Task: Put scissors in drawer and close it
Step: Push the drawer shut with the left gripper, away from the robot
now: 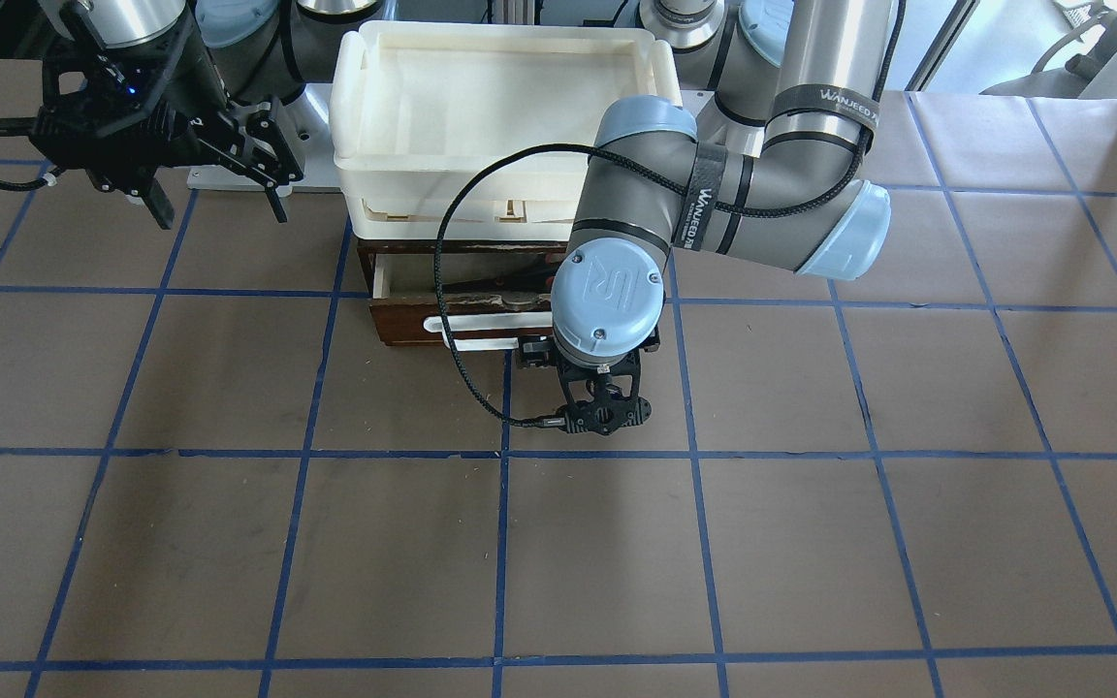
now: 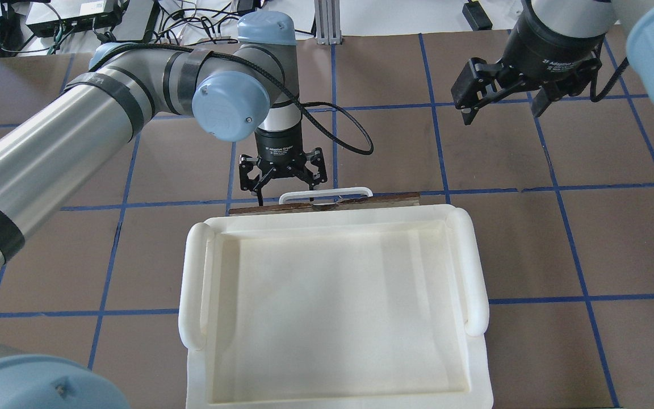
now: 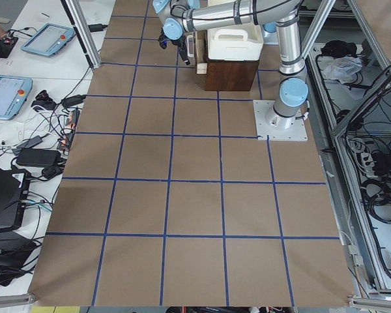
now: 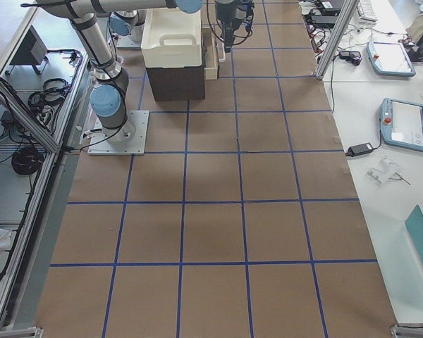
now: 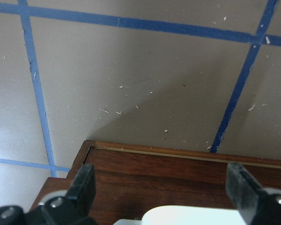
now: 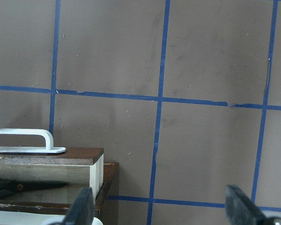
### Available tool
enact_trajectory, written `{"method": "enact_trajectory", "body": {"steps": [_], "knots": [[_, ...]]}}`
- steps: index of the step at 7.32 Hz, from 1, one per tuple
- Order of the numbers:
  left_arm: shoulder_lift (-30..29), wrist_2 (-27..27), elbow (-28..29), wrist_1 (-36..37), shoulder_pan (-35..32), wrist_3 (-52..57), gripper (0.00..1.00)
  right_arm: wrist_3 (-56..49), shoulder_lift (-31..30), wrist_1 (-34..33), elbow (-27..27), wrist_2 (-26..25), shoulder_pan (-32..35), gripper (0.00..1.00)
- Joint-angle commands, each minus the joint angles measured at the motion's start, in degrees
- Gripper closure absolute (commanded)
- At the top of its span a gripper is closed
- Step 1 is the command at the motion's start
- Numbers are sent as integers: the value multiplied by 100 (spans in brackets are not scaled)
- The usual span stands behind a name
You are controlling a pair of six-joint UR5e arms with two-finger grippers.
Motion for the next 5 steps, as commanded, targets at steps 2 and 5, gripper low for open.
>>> {"method": "enact_trajectory", "body": {"steps": [2,5], "knots": [[5,42,1,-373,-57,0,0,-12,-4,-6,0,-3,0,0],[23,42,-16,-566,-75,0,0,-21,-4,-6,0,-29,0,0]]}}
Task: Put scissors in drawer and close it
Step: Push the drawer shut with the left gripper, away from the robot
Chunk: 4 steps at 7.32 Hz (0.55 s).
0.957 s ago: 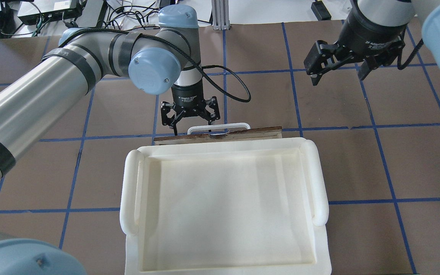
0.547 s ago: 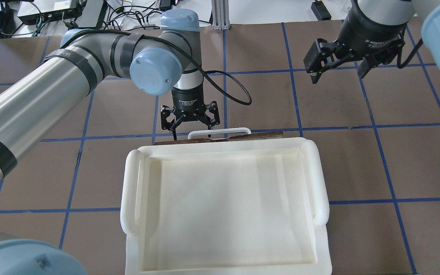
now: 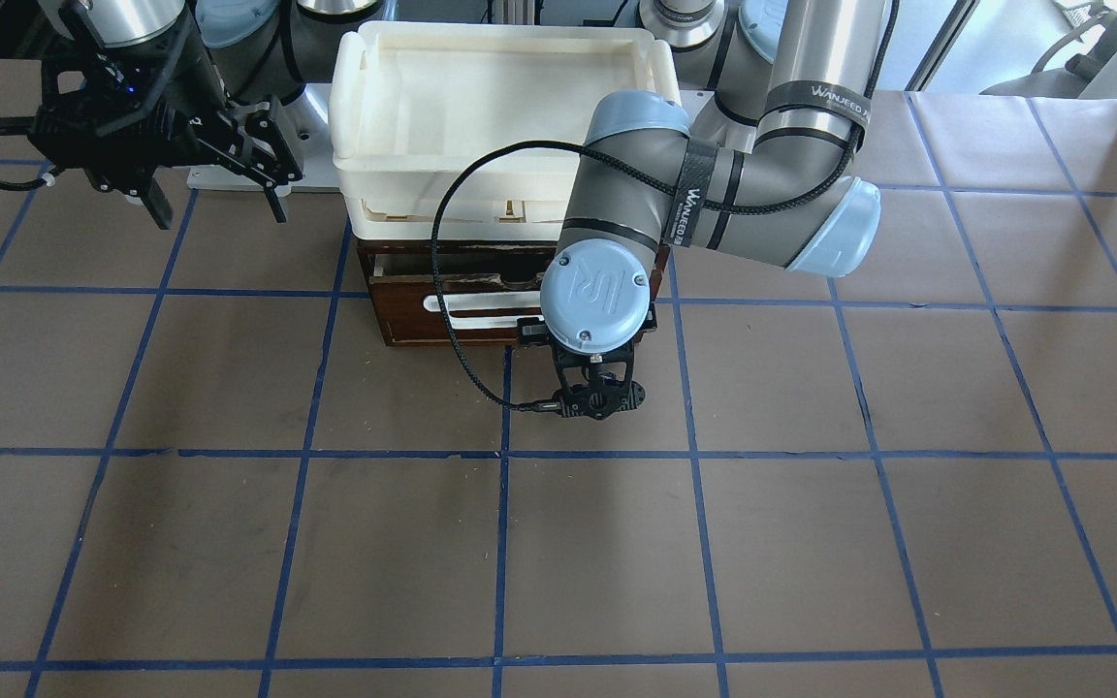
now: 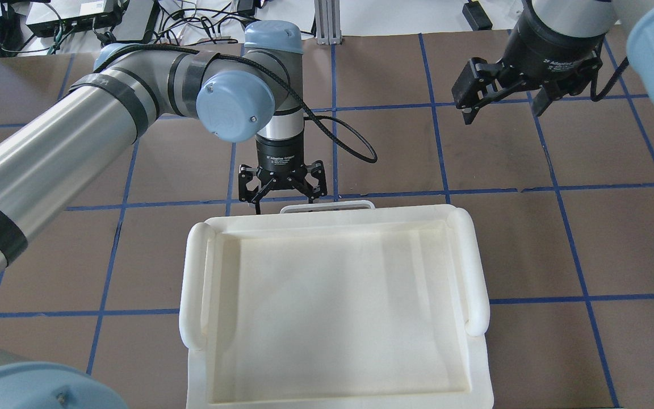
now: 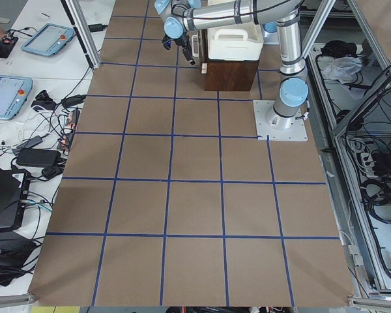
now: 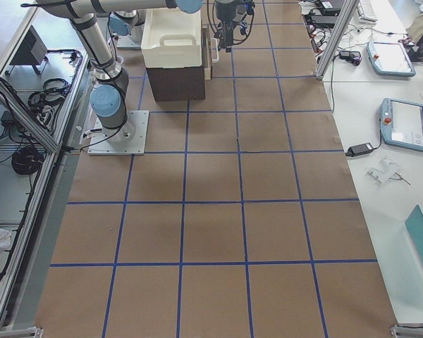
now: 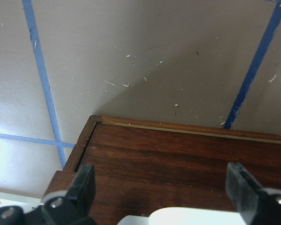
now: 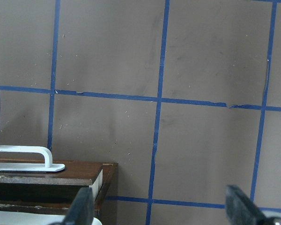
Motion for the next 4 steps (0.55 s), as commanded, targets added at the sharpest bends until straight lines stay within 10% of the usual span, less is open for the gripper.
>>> {"method": "enact_trajectory", "body": {"steps": [1,4], "knots": [[52,7,-16,-130,-4,0,0,11,0,9,0,-1,0,0],[-27,16,-16,-446,-4,18,0,-7,0,9,0,0,0,0]]}}
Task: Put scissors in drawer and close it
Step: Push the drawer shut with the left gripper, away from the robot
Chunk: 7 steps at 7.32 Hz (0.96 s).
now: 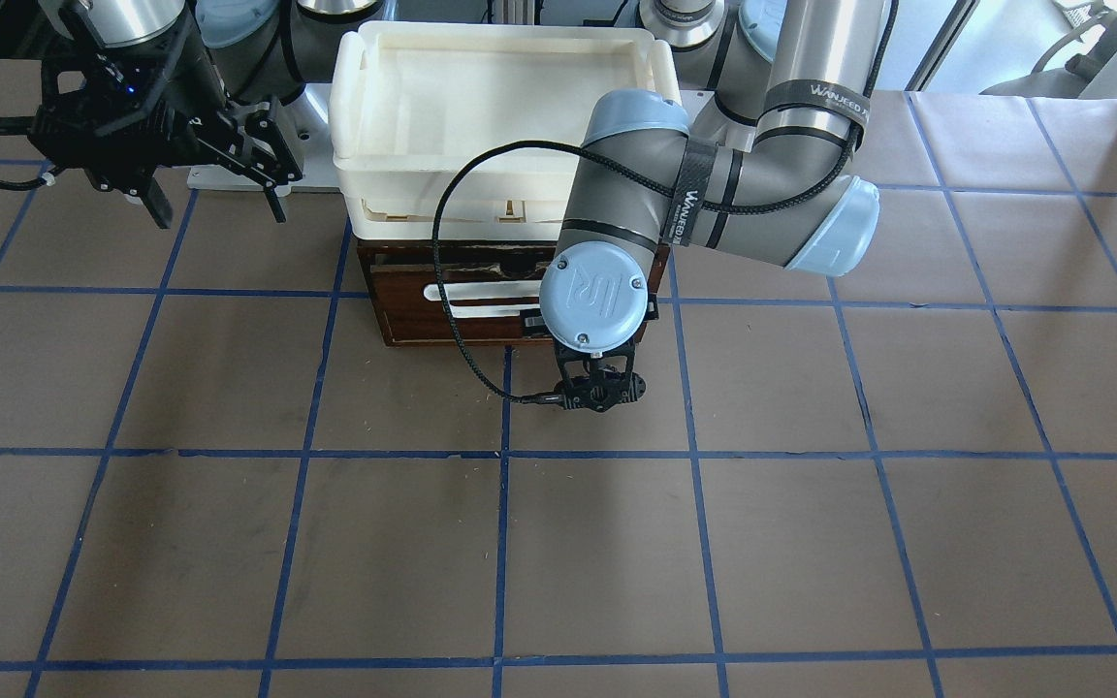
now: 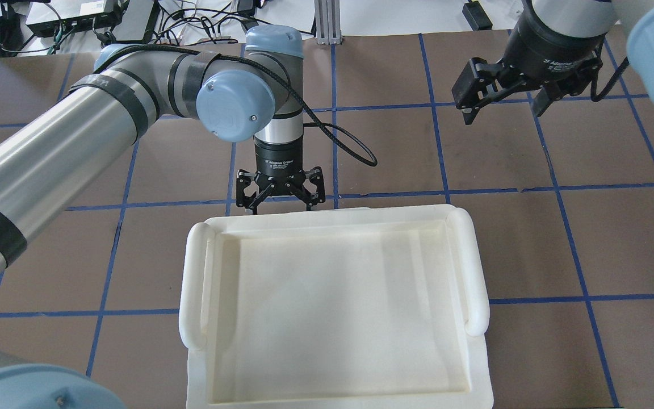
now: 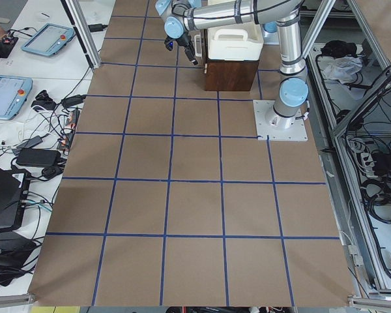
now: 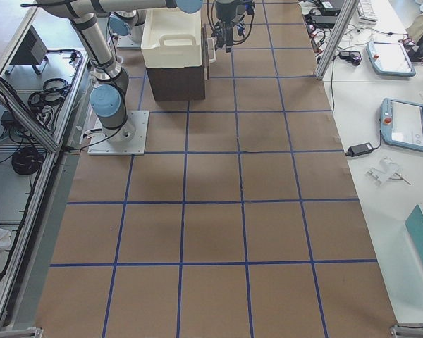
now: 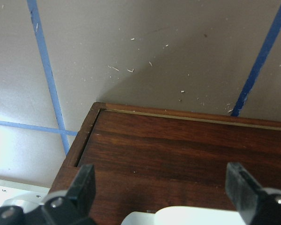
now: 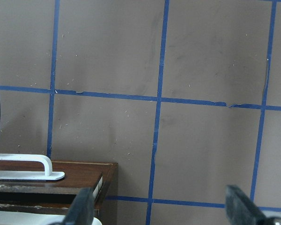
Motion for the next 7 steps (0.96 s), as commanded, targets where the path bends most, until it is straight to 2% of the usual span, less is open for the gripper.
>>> {"method": "enact_trajectory", "body": {"steps": [1,7], "knots": [[8,0,0,-182,3,6,0,-11,0,18,0,0,0,0],[-26,35,69,-271,-68,41,0,-2,0,9,0,18,0,0]]}}
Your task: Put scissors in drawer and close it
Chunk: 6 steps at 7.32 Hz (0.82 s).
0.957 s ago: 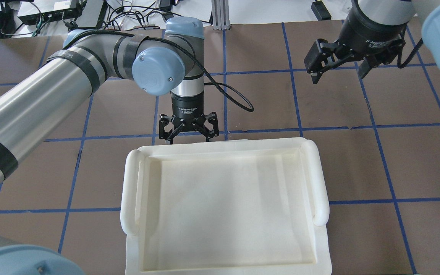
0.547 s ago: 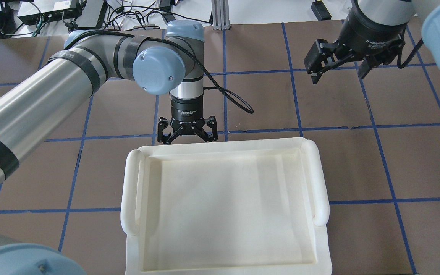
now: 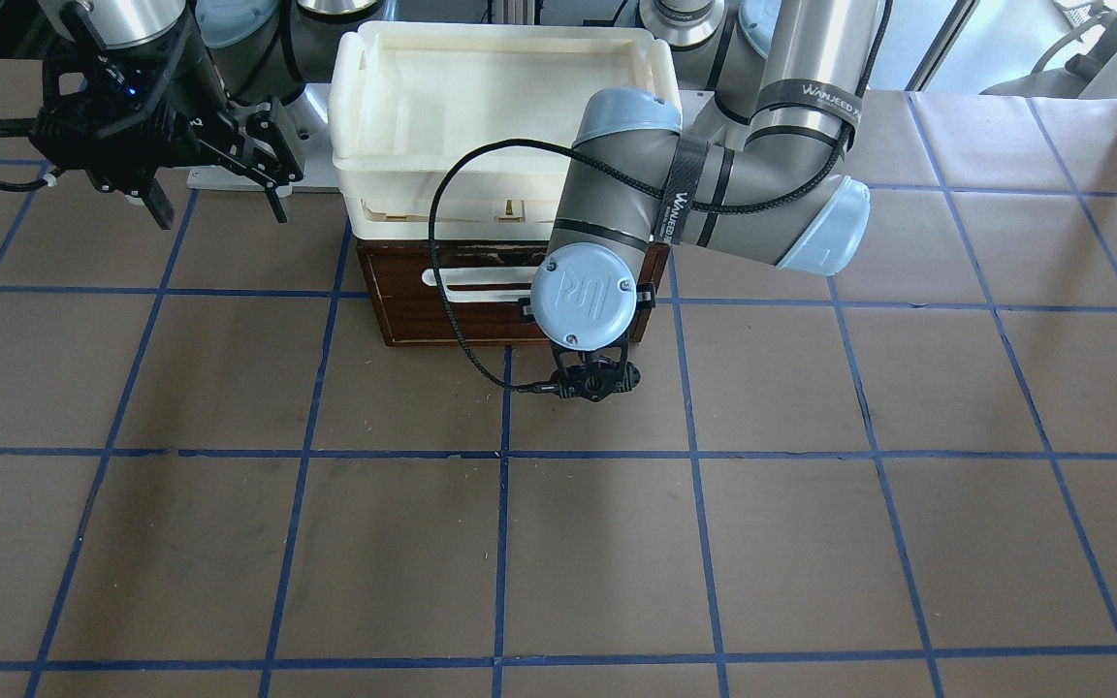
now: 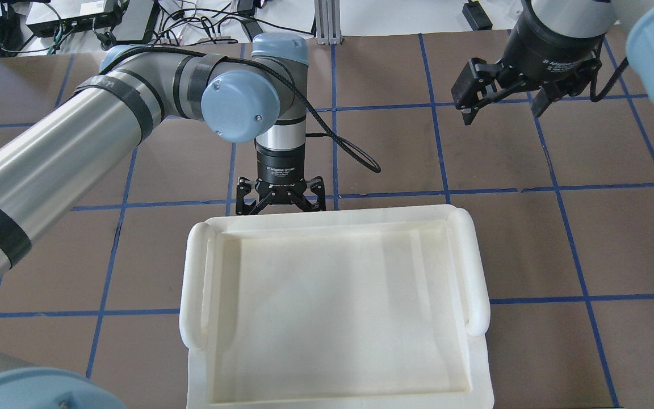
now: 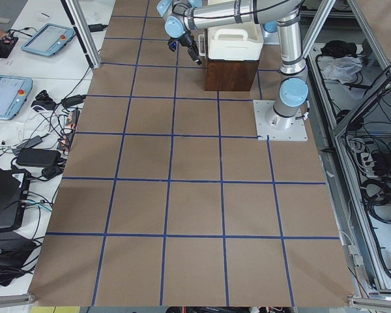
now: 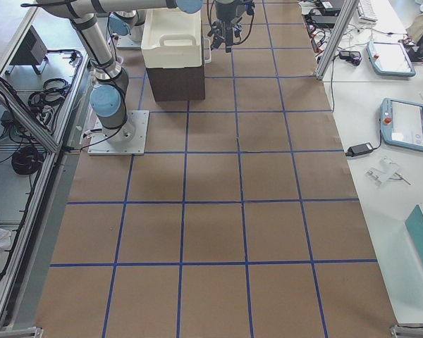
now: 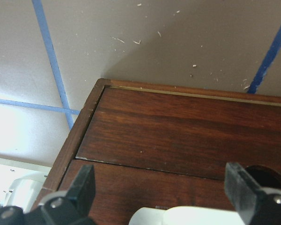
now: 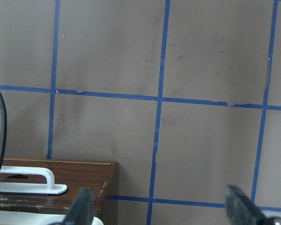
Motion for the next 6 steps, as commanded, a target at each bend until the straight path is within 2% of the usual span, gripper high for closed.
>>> {"method": "enact_trajectory", "body": {"steps": [1,4,6], "knots": [[67,-9,155,136,71,50,0,-4,-6,2,0,1,0,0],[129,-27,1051,346,676,425,0,-22,-6,2,0,1,0,0],[479,191,1176,1205,1002,753,0,-21,-6,2,0,1,0,0]]}}
